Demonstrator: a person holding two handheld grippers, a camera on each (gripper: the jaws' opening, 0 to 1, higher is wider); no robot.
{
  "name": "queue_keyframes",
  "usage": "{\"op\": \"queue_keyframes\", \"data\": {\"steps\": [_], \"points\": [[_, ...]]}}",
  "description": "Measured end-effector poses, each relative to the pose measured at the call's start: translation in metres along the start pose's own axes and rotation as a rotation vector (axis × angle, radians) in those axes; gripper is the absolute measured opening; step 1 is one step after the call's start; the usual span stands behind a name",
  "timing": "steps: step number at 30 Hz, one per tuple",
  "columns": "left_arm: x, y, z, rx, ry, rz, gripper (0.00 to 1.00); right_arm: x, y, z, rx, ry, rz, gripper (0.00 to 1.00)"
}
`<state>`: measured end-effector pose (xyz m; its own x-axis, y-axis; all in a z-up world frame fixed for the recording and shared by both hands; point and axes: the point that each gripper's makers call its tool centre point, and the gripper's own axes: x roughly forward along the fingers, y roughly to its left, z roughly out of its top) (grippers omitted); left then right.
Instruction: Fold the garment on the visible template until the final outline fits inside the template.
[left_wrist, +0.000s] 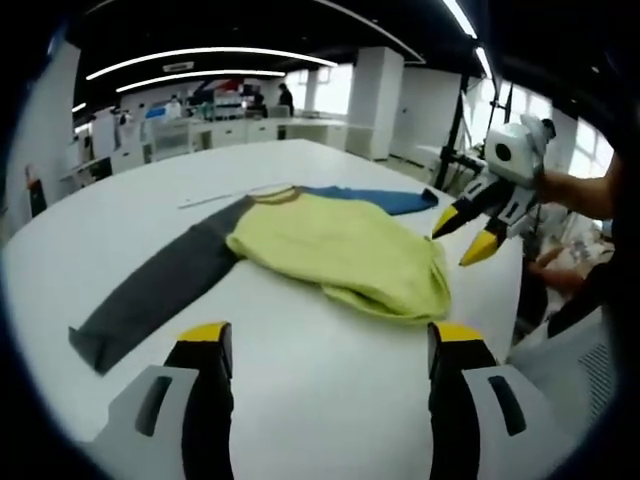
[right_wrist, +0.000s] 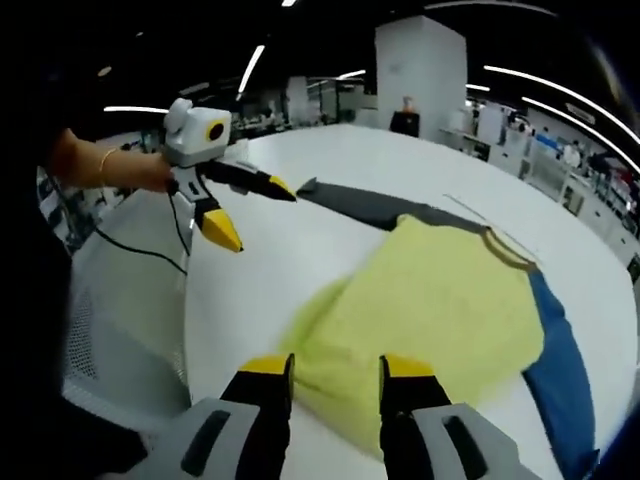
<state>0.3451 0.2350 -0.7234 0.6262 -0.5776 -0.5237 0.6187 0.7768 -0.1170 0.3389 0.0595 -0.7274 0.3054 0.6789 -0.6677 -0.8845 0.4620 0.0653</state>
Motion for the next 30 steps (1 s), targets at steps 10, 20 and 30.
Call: {"op": "queue_keyframes", "data": {"steps": [10,20,30], "points": [[0.018,0.001,0.003,-0.025,0.021,-0.019,0.69,-0.015,-0.036,-0.013,0.135,0.008,-0.082,0.43],[0.044,0.002,0.004,-0.069,0.048,-0.040,0.59,-0.019,-0.061,-0.034,0.257,0.042,-0.130,0.44],[0.070,-0.003,0.002,-0.068,0.097,-0.061,0.51,-0.018,-0.077,-0.054,0.352,0.101,-0.153,0.41]]}}
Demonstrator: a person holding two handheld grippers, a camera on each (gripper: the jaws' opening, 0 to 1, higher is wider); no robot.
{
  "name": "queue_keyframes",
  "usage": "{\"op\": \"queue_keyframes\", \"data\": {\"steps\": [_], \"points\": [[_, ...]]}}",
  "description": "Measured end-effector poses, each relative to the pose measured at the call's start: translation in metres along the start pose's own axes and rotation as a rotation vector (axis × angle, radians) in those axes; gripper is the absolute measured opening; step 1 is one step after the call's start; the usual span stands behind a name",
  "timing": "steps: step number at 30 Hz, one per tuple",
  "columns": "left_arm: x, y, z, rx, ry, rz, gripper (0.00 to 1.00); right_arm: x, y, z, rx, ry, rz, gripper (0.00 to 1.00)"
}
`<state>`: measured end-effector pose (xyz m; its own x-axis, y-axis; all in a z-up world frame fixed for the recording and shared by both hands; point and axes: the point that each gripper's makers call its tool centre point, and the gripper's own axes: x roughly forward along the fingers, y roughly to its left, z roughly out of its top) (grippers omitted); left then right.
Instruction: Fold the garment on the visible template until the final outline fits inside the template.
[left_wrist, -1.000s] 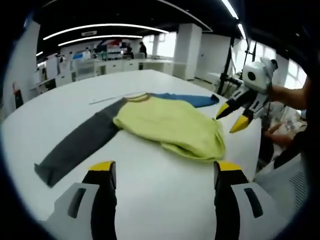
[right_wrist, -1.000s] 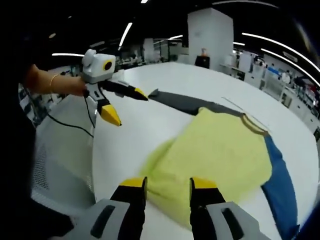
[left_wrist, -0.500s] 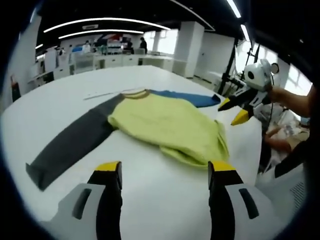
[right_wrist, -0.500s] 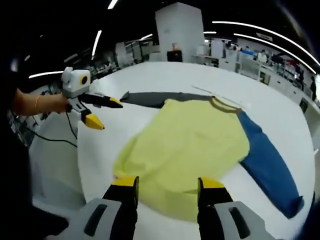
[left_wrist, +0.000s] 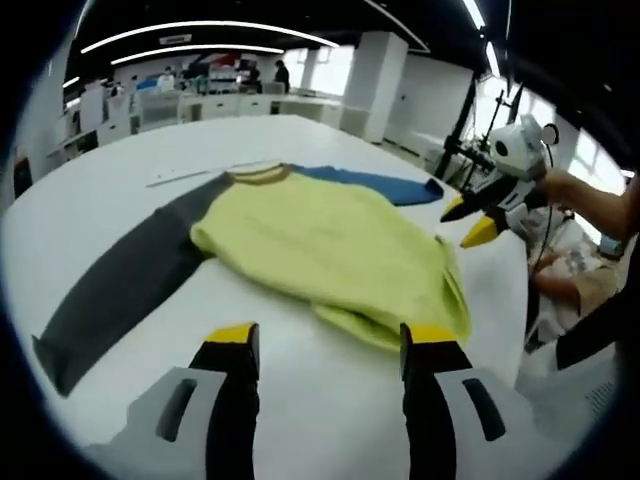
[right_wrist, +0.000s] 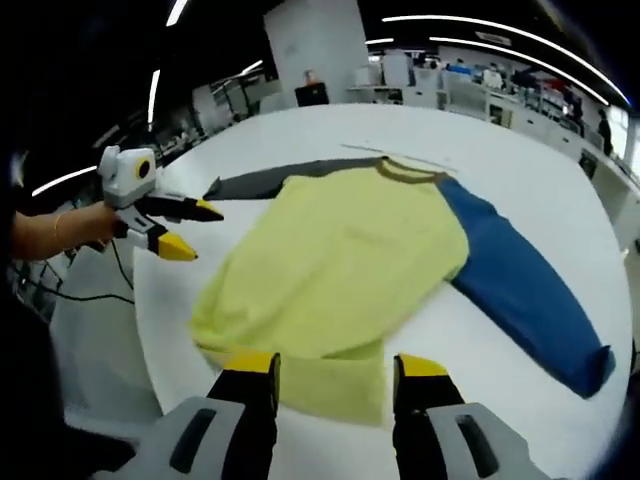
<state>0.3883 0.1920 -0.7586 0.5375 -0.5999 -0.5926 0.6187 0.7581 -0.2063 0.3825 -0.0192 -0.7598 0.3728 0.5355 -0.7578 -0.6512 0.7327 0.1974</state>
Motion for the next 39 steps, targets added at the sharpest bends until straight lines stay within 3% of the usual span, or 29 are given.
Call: {"op": "queue_keyframes", "data": {"steps": [13,29,34,39], "points": [[0.029,0.005,-0.006,-0.068,0.047,-0.015,0.38,0.018,-0.016,-0.009,0.081,0.068,0.007,0.30],[0.055,0.000,-0.011,-0.097,0.097,-0.064,0.12,0.026,-0.016,-0.021,0.026,0.140,-0.026,0.13],[0.054,-0.001,-0.014,-0.079,0.116,-0.056,0.01,0.026,-0.017,-0.025,-0.009,0.157,-0.048,0.05],[0.048,-0.001,-0.013,-0.108,0.114,-0.040,0.00,0.022,-0.017,-0.022,0.002,0.141,-0.045,0.00]]}}
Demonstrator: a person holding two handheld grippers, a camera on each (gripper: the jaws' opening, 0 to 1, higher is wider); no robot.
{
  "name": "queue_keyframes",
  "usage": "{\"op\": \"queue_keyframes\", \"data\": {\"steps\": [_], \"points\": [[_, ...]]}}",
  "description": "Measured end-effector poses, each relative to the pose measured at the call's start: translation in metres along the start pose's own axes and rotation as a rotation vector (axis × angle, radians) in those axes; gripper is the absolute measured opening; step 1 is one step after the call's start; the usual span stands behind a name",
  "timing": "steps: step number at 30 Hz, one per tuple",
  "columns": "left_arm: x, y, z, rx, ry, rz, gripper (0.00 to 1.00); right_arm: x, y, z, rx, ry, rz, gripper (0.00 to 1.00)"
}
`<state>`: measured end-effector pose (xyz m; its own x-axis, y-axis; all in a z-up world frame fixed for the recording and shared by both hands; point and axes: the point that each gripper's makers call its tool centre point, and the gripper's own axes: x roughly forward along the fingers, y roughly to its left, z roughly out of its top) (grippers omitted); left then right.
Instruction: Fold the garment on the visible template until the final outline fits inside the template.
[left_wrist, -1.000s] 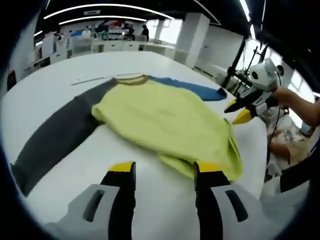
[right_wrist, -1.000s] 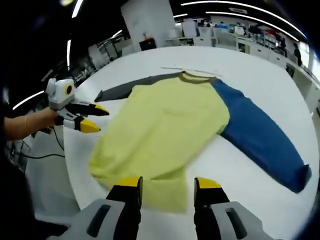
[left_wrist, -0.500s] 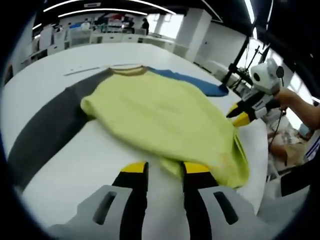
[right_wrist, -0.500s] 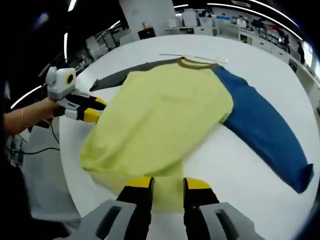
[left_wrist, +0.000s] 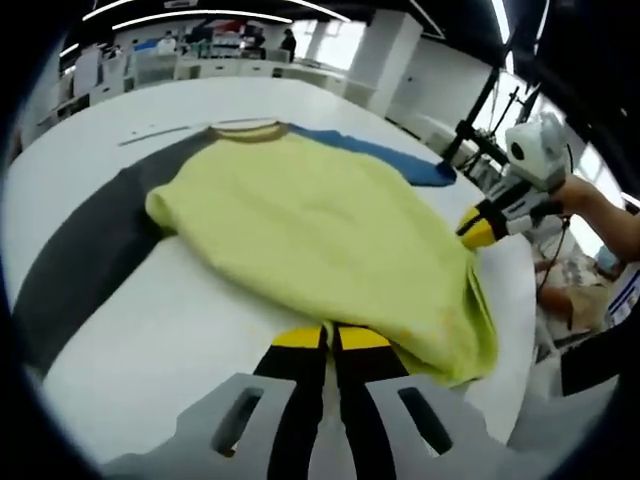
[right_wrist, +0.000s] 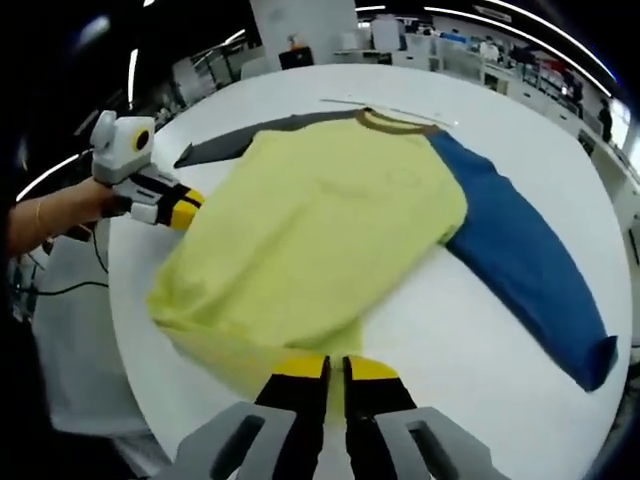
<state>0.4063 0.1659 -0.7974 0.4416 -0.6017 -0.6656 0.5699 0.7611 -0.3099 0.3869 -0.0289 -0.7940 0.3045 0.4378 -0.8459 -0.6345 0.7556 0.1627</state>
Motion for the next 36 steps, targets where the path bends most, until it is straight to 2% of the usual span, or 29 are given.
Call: {"op": "queue_keyframes", "data": {"steps": [4,9,18,21,29,36], "points": [[-0.012,-0.001,0.004,-0.019,-0.020,0.016,0.00,-0.010,0.000,0.005,0.012,-0.033,0.002,0.00],[-0.030,0.000,0.001,-0.057,-0.019,0.057,0.00,-0.024,0.002,0.008,0.038,-0.068,0.017,0.00],[-0.065,-0.002,-0.001,-0.124,-0.066,0.141,0.00,-0.059,0.011,0.018,-0.001,-0.160,0.018,0.00],[-0.073,-0.007,0.001,-0.121,-0.079,0.154,0.00,-0.069,0.013,0.019,-0.008,-0.180,0.014,0.00],[-0.096,-0.012,0.003,-0.169,-0.131,0.209,0.00,-0.087,0.019,0.019,-0.048,-0.210,0.008,0.00],[-0.111,-0.018,-0.002,-0.226,-0.161,0.242,0.00,-0.099,0.022,0.016,-0.072,-0.220,-0.007,0.00]]}}
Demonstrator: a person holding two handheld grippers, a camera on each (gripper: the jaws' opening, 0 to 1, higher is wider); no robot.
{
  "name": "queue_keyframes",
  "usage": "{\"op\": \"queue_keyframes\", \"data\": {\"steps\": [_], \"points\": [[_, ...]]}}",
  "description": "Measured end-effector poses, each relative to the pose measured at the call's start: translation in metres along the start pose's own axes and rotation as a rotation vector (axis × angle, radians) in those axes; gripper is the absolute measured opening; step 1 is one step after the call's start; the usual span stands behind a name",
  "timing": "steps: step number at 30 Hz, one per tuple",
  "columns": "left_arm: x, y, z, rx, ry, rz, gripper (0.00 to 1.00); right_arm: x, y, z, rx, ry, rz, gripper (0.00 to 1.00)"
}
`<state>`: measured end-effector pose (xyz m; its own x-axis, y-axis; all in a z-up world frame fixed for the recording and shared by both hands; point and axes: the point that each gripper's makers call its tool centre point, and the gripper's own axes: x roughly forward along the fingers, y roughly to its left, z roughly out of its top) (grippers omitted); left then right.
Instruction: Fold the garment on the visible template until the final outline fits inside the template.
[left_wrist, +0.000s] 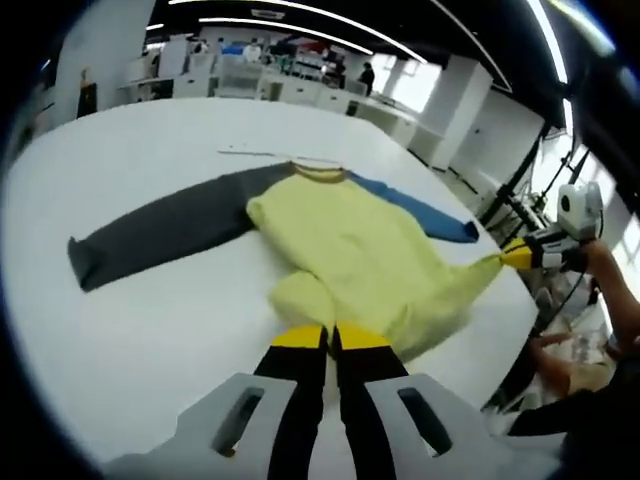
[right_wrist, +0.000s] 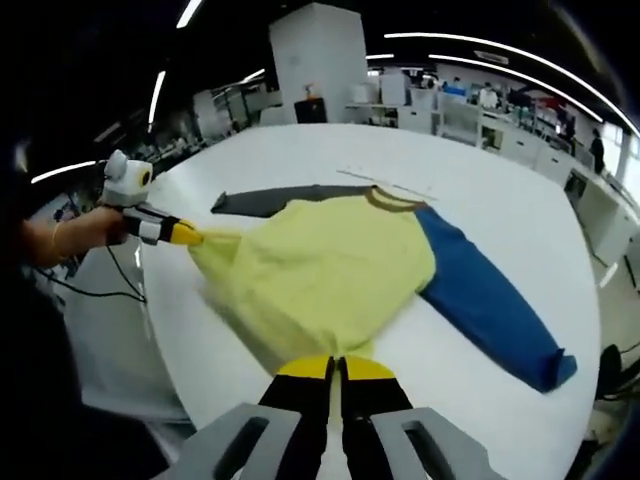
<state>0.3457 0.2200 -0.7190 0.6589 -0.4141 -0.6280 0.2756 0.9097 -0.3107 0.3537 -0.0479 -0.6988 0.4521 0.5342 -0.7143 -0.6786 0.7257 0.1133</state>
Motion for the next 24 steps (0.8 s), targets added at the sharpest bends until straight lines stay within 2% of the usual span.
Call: {"op": "queue_keyframes", "data": {"steps": [5,10,15,18,24], "points": [[-0.008,0.000,-0.007,-0.015,-0.008,0.018,0.00,-0.006,0.003,-0.004,-0.017,-0.005,-0.003,0.00],[-0.016,0.003,-0.014,-0.042,-0.036,0.062,0.00,-0.008,0.007,-0.013,-0.025,-0.007,-0.004,0.00],[-0.018,0.006,-0.028,-0.069,-0.048,0.118,0.00,-0.006,0.009,-0.023,-0.001,-0.005,-0.003,0.00],[-0.017,0.005,-0.038,-0.079,-0.038,0.131,0.00,-0.001,0.009,-0.032,0.001,0.004,-0.009,0.00],[-0.009,0.003,-0.065,-0.107,0.029,0.143,0.00,0.006,0.008,-0.054,0.011,0.040,-0.027,0.00]]}}
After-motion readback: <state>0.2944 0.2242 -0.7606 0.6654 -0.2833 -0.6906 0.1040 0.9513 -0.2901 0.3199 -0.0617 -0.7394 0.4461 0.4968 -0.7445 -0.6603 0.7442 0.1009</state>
